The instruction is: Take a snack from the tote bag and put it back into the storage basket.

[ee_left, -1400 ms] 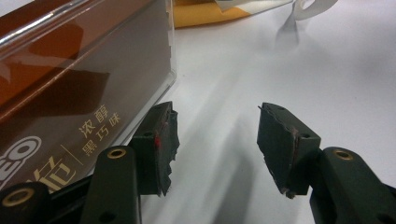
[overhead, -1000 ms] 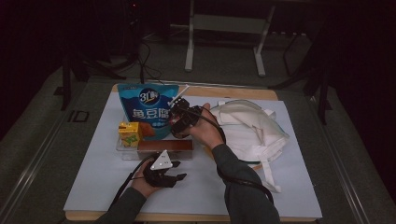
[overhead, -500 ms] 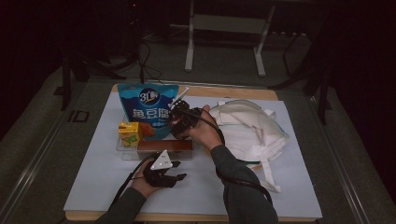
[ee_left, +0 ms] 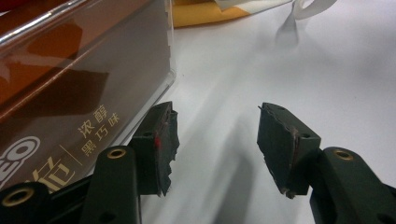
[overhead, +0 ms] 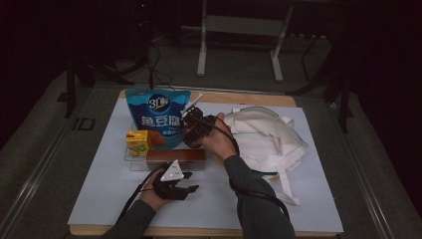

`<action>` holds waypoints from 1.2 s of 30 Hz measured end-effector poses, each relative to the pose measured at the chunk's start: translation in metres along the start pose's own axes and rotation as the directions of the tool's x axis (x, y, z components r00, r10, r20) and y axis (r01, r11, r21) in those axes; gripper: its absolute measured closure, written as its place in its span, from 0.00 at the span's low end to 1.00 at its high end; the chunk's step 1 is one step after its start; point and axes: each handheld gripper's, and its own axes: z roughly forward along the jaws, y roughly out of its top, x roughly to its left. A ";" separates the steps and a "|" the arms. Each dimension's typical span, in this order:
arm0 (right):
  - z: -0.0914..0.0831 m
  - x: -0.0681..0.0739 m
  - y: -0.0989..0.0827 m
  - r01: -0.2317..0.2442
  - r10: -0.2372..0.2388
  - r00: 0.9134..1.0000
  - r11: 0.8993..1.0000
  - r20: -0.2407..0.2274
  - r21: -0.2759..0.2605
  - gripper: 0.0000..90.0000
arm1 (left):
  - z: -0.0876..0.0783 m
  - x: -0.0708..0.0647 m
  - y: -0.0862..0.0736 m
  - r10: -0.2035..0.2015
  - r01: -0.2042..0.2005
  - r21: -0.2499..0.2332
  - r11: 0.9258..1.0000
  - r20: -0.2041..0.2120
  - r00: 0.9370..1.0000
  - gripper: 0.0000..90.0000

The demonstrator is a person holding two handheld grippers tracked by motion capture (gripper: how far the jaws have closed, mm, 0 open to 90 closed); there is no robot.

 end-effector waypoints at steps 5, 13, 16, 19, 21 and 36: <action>0.006 0.000 -0.002 -0.004 0.004 1.000 1.000 -0.009 0.011 0.29 | 0.000 0.000 0.000 0.001 -0.001 0.000 1.000 -0.001 1.000 0.51; 0.010 0.000 -0.006 -0.005 0.005 1.000 0.999 -0.019 0.033 0.29 | 0.000 0.000 0.000 0.002 -0.002 0.000 1.000 -0.001 1.000 0.51; 0.012 -0.001 -0.006 -0.005 0.006 1.000 0.999 -0.016 0.039 0.29 | 0.000 0.000 0.000 0.001 -0.001 0.000 1.000 -0.001 1.000 0.51; 0.013 0.000 -0.006 -0.003 0.004 1.000 0.999 -0.017 0.040 0.28 | 0.000 0.000 0.000 0.002 -0.002 0.001 1.000 -0.001 1.000 0.51; 0.013 -0.001 -0.006 -0.001 0.002 1.000 0.999 -0.020 0.041 0.28 | 0.000 0.000 0.000 0.003 -0.003 0.001 1.000 -0.001 1.000 0.51; 0.016 -0.003 -0.008 0.002 -0.001 1.000 0.999 -0.028 0.039 0.28 | 0.000 0.000 0.000 0.003 -0.003 0.001 1.000 -0.001 1.000 0.51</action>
